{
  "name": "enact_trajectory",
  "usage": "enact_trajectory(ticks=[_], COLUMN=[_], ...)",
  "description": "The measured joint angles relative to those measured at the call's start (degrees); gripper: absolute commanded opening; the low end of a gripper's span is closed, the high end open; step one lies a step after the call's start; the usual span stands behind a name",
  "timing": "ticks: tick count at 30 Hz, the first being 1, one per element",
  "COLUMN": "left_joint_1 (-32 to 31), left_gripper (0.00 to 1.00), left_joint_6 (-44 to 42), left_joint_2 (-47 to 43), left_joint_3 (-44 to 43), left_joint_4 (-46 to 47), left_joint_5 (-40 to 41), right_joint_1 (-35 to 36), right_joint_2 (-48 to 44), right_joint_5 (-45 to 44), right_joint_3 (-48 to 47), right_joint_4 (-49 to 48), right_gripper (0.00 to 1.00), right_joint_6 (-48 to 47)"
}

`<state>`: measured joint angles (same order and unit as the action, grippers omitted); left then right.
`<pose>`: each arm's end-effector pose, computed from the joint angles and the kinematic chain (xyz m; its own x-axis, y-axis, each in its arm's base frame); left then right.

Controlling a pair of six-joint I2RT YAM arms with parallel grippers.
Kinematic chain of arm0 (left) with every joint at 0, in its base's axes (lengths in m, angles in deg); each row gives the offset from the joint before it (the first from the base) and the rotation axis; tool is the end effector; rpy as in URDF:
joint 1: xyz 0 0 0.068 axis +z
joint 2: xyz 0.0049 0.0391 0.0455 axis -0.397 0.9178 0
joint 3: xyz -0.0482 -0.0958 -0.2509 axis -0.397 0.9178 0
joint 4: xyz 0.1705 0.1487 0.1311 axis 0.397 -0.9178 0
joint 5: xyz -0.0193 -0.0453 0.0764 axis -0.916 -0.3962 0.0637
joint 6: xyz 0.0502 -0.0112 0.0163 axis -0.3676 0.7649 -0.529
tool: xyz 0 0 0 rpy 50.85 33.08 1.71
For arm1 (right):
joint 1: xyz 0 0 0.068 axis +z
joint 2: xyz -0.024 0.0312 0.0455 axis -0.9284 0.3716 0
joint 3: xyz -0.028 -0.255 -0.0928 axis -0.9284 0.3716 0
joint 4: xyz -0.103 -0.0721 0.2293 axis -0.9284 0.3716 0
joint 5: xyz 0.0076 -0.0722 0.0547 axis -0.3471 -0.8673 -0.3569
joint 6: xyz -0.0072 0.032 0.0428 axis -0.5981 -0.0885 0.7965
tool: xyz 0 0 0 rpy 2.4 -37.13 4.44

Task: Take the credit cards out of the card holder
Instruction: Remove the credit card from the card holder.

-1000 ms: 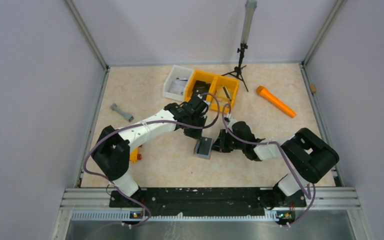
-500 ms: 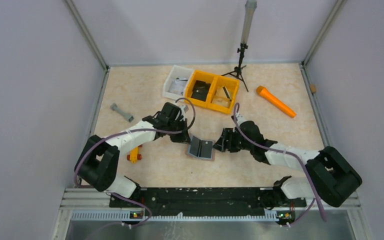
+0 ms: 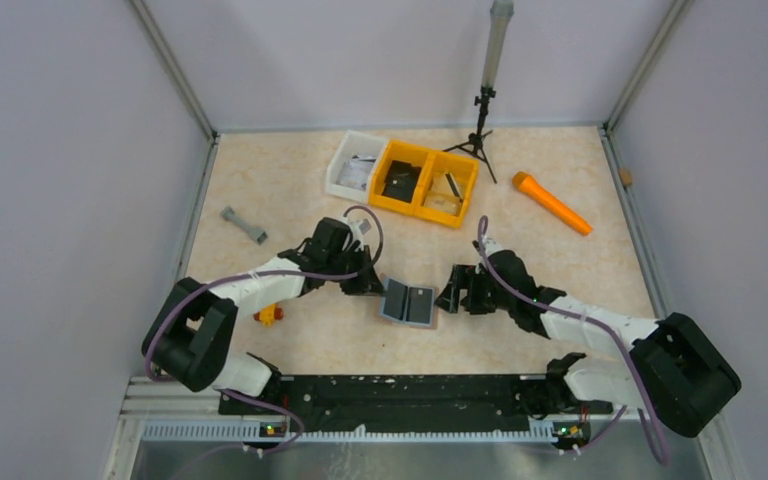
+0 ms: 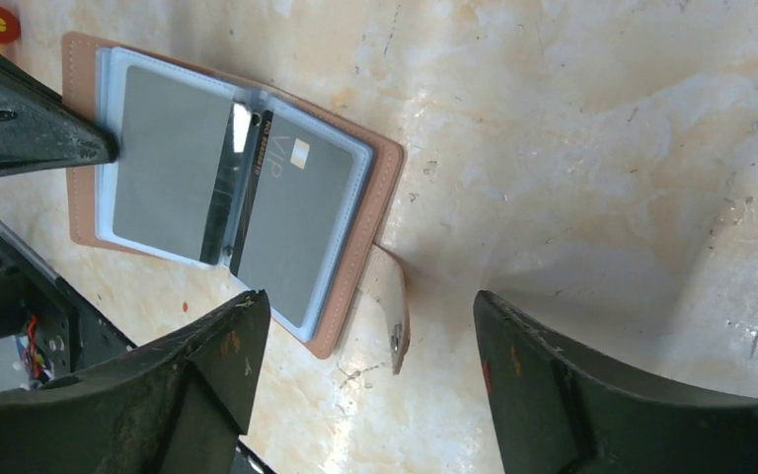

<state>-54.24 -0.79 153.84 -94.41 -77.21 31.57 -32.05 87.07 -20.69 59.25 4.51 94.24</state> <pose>0.2266 -0.1538 0.1746 -0.9442 -0.0335 -0.3277 0.1983 0.7367 -0.6465 0.1680 0.1310 0.1531 -0.8335 0.1277 -0.5376 -0.2397 0.7930 0.5601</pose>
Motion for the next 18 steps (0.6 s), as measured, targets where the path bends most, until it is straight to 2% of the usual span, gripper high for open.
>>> enact_trajectory(ticks=[2, 5, 7, 11, 15, 18], left_joint_1=[0.1, 0.1, 0.2, 0.4, 0.5, 0.5], left_gripper=[0.07, 0.21, 0.29, 0.55, 0.68, 0.69], left_joint_6=[0.6, 1.4, 1.9, 2.8, 3.9, 4.6], left_joint_2=[0.0, 0.0, 0.0, 0.0, 0.2, 1.8], left_joint_3=[0.5, 1.4, 1.8, 2.9, 3.5, 3.7], left_joint_4=[1.0, 2.8, 3.8, 6.1, 8.6, 11.5], left_joint_5=[-0.4, -1.4, -2.3, -4.1, -6.1, -8.3], right_joint_1=[0.0, 0.0, 0.0, 0.0, 0.0, 0.0], right_joint_2=[0.3, 2.0, 3.2, 4.9, 5.6, 5.7], right_joint_5=[0.1, 0.5, 0.8, 1.3, 1.5, 1.8], right_joint_3=[0.0, 0.0, 0.0, 0.0, 0.0, 0.0], right_joint_4=[0.0, -0.3, -0.5, -0.8, -1.4, -1.8], right_gripper=[0.61, 0.37, 0.25, 0.07, 0.04, 0.04], right_joint_6=[-0.1, -0.3, -0.3, -0.1, -0.2, -0.1])
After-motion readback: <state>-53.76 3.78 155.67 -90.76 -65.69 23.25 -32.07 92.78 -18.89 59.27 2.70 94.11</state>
